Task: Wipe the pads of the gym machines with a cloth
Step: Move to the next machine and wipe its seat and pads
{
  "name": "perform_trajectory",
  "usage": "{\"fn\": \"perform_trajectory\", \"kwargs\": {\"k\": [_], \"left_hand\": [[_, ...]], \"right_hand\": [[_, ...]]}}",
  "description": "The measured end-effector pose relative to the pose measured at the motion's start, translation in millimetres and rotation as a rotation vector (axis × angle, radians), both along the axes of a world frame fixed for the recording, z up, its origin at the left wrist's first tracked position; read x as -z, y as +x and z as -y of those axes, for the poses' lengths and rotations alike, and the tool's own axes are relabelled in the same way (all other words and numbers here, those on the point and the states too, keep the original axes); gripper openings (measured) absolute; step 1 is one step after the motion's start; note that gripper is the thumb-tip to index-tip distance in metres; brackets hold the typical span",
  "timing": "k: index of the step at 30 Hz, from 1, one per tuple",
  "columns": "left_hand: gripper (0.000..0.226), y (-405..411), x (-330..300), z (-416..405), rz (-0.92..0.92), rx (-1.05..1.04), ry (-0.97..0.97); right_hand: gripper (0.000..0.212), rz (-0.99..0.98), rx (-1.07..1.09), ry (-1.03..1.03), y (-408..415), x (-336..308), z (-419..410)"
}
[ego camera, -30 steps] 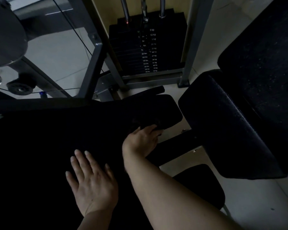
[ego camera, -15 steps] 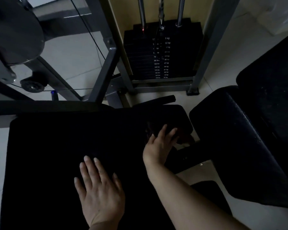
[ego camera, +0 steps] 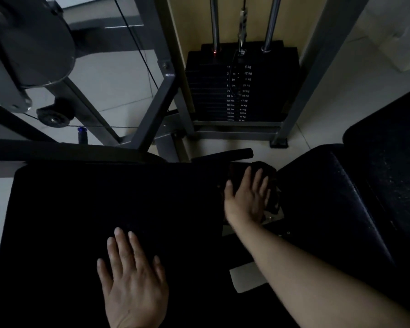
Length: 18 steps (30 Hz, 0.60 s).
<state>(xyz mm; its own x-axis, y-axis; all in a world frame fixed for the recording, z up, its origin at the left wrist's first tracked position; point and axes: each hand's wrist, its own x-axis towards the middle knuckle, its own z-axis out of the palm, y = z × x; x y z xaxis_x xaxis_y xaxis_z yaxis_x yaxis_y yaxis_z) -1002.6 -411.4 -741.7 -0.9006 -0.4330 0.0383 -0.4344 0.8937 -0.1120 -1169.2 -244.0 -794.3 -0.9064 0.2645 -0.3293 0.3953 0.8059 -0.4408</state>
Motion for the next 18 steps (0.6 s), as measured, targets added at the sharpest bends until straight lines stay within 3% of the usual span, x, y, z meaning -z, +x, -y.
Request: {"fn": "perform_trajectory", "kwargs": {"k": [5, 7, 13, 18], "left_hand": [[0.068, 0, -2, -2, 0.035, -0.031, -0.031], [0.067, -1, -3, -2, 0.054, -0.030, -0.037], [0.068, -42, -23, 3, 0.220, -0.143, 0.023], [0.072, -69, -35, 34, 0.179, -0.038, 0.031]], "right_hand": [[0.082, -0.039, -0.333, -0.088, 71, -30, 52], [0.072, -0.081, -0.396, -0.068, 57, -21, 39], [0.057, -0.095, -0.220, -0.039, -2, 3, 2], [0.048, 0.013, 0.084, -0.122, -58, 10, -28]]}}
